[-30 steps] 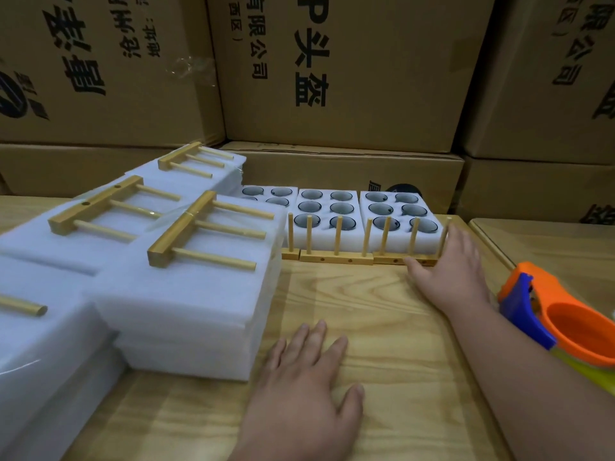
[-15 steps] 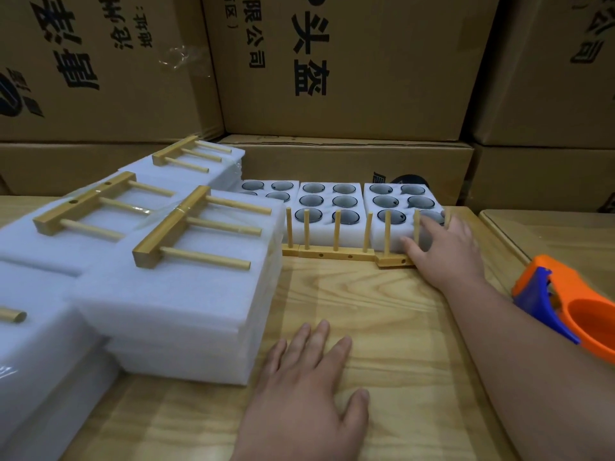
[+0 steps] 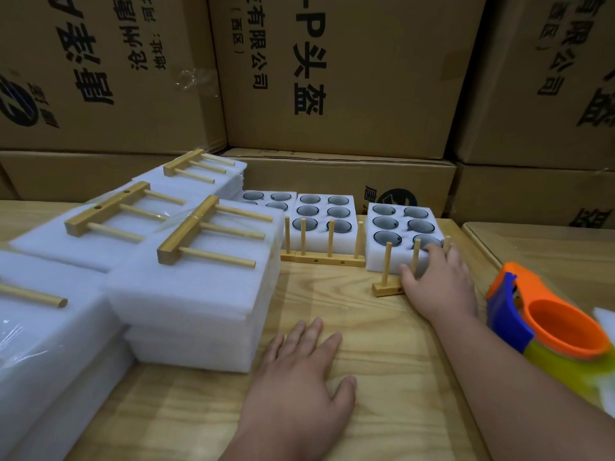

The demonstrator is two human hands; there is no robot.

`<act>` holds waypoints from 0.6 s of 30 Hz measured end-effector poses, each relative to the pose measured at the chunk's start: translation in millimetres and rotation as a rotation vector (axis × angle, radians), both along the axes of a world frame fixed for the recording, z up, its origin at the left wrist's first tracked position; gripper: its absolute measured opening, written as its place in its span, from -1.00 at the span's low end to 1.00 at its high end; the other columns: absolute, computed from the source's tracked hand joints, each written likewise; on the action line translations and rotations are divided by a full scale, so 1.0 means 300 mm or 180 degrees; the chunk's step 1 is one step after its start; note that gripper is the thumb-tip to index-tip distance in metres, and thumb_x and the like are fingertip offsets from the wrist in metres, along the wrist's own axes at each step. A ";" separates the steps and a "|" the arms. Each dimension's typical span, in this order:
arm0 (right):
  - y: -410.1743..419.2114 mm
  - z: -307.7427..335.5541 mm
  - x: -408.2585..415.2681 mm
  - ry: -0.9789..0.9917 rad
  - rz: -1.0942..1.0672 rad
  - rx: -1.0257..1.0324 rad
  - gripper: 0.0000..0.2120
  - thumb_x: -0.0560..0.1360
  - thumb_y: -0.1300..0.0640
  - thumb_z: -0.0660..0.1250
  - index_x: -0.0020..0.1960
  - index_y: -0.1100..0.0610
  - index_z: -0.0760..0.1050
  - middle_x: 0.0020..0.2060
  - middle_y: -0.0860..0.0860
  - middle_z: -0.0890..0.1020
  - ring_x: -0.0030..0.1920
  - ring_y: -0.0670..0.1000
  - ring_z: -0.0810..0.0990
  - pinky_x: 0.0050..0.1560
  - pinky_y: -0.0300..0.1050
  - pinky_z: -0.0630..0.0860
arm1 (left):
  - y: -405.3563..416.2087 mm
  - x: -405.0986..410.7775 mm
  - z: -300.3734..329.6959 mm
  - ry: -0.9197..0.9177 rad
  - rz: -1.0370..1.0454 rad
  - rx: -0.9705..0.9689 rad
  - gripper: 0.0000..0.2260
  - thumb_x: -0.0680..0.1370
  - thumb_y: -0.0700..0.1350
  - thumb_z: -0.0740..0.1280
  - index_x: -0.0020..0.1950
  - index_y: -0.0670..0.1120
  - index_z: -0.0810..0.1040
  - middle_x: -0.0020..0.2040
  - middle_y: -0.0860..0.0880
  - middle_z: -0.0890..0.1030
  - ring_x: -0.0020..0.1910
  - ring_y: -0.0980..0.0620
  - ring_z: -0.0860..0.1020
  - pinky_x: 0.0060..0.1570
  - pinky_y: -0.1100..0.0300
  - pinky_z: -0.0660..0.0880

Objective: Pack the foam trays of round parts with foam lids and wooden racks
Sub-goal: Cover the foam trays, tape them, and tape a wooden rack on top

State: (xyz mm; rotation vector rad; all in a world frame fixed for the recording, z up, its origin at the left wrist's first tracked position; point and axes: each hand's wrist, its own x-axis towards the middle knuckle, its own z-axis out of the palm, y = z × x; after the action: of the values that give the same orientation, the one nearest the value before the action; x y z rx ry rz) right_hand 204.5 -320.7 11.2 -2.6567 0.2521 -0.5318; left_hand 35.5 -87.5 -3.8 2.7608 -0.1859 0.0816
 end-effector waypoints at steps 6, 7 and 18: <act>0.020 0.005 -0.133 0.0072 -0.0047 -0.0009 -0.36 0.52 -0.26 0.30 0.52 -0.05 0.27 0.60 0.04 0.12 0.49 0.20 0.27 0.41 0.16 0.34 | -0.002 -0.010 0.002 -0.0027 0.0014 0.0073 -0.36 0.55 0.35 0.01 0.63 0.28 0.01 0.65 0.25 -0.13 0.61 0.24 -0.21 0.57 0.12 -0.27; 0.025 0.005 -0.154 0.0084 -0.0061 -0.0015 -0.36 0.52 -0.26 0.30 0.52 -0.05 0.27 0.60 0.04 0.12 0.49 0.20 0.26 0.42 0.16 0.32 | -0.003 -0.012 0.002 -0.0039 0.0015 0.0077 -0.36 0.55 0.34 0.02 0.63 0.28 0.02 0.65 0.24 -0.13 0.61 0.23 -0.20 0.58 0.12 -0.27; 0.084 -0.024 -0.388 -0.0012 -0.0065 -0.0048 -0.34 0.48 -0.28 0.31 0.49 -0.06 0.30 0.57 0.08 0.15 0.47 0.18 0.27 0.42 0.09 0.31 | 0.000 -0.015 0.008 -0.0029 -0.0020 -0.0051 -0.08 0.37 0.52 0.05 0.66 0.17 -0.04 0.66 0.20 -0.01 0.62 0.20 -0.11 0.59 0.12 -0.19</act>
State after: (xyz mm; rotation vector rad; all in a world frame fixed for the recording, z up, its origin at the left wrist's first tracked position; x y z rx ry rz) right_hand 88.0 -295.4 4.0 -2.6700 0.2754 -0.5472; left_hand 31.0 -87.6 -1.4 2.7443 -0.1954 0.0937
